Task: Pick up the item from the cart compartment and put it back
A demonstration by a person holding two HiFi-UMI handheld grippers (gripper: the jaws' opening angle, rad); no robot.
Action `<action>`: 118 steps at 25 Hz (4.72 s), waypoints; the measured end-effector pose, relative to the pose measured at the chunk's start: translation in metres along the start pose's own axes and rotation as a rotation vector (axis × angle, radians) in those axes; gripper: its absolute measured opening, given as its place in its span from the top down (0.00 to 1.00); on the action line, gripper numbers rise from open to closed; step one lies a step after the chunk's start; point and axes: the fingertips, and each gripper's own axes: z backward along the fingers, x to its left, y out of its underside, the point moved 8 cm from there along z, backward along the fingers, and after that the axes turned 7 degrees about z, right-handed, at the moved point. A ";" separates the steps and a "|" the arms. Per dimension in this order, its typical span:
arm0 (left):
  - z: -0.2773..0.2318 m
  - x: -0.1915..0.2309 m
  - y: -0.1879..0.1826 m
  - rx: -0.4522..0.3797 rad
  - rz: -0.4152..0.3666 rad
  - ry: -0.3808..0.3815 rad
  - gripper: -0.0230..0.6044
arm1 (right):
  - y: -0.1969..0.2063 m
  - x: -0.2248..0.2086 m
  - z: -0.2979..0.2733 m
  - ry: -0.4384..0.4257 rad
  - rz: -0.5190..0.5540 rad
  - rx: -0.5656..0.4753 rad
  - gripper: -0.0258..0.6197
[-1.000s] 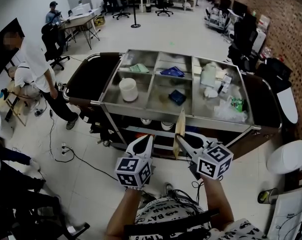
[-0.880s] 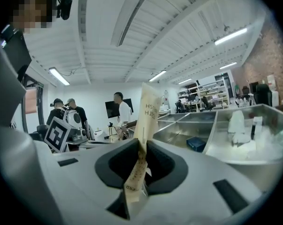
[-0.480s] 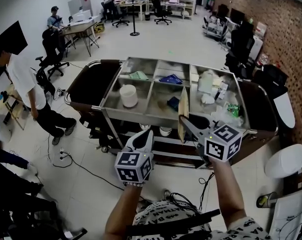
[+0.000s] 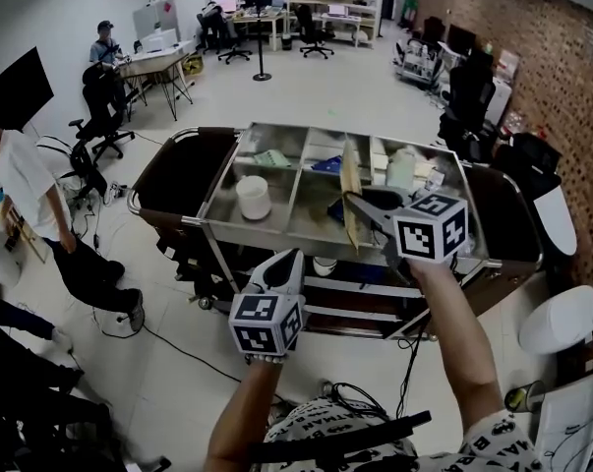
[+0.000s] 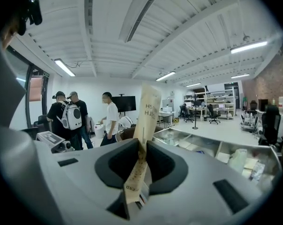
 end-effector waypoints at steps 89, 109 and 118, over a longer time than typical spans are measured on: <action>0.009 0.060 0.033 0.060 0.095 -0.115 0.96 | 0.101 0.050 -0.014 -0.112 -0.227 -0.125 0.96; 0.044 0.026 0.046 0.028 0.092 -0.115 0.96 | 0.149 0.103 0.001 -0.079 -0.230 -0.081 0.95; 0.053 0.025 0.046 0.035 0.094 -0.108 0.96 | 0.144 0.118 -0.001 -0.091 -0.205 -0.069 0.95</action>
